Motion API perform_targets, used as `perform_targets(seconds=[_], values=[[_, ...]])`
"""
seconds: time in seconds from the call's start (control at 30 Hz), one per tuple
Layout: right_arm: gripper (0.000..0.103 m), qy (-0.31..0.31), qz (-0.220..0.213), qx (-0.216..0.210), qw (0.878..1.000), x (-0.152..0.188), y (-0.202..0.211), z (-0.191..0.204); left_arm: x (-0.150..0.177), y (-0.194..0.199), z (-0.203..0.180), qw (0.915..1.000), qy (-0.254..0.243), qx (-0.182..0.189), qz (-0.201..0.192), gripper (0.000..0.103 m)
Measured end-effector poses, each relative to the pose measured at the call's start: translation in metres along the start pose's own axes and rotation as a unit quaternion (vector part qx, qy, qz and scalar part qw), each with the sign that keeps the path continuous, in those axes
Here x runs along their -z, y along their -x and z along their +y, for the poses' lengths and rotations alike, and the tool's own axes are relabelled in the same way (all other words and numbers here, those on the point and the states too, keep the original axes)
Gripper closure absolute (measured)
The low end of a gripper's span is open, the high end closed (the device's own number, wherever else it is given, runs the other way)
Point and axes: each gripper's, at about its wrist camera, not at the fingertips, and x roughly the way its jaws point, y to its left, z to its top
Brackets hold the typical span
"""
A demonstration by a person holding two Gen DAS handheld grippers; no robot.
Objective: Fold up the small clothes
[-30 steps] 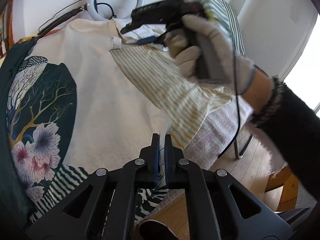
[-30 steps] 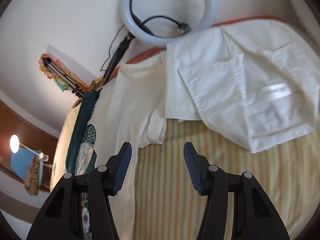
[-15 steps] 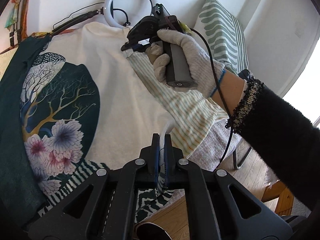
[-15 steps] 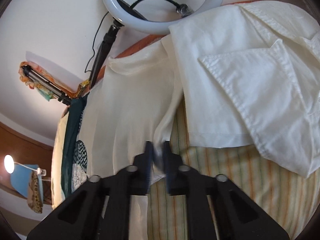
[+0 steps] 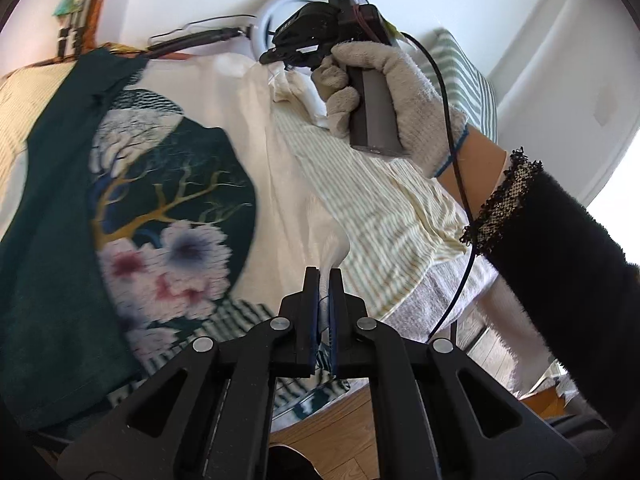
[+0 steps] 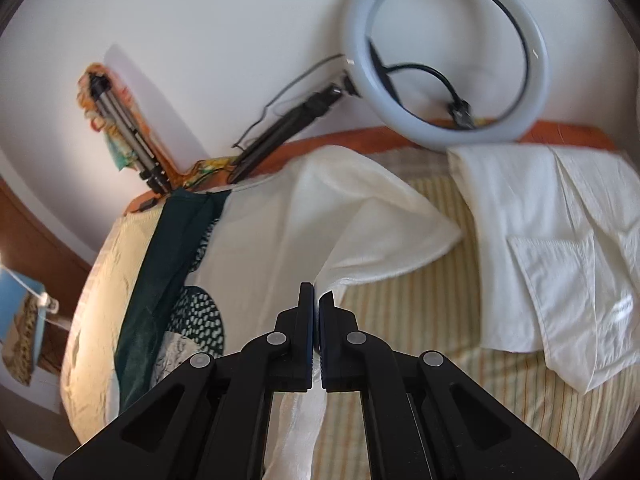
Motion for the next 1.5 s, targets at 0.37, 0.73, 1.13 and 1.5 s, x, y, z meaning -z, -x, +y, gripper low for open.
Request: perform_targets(seconds=[0.37,0.73,1.13,1.5], values=[[0.102,0.101,0.013,0.015,0.995,-0.014,-0.029,0.103,0.017,0.046,0.054,0.9978,0.056,-0.023,-0.025,0.101],[0.102,0.189,0.056,0.039,0.980,0.004,-0.095,0.180,0.032,0.064,0.090,0.9942,0.083,-0.065,-0.020,0.101],[0.100,0.213,0.101,0.035,0.971,0.020,-0.127,0.195,0.037,0.073,0.088,0.9930,0.058,-0.102,-0.012,0.087],[0.051,0.080,0.046,-0.076,0.993,-0.008,-0.045,0.111,0.018,0.117,0.089,0.9888,0.040,-0.137,-0.044,0.051]])
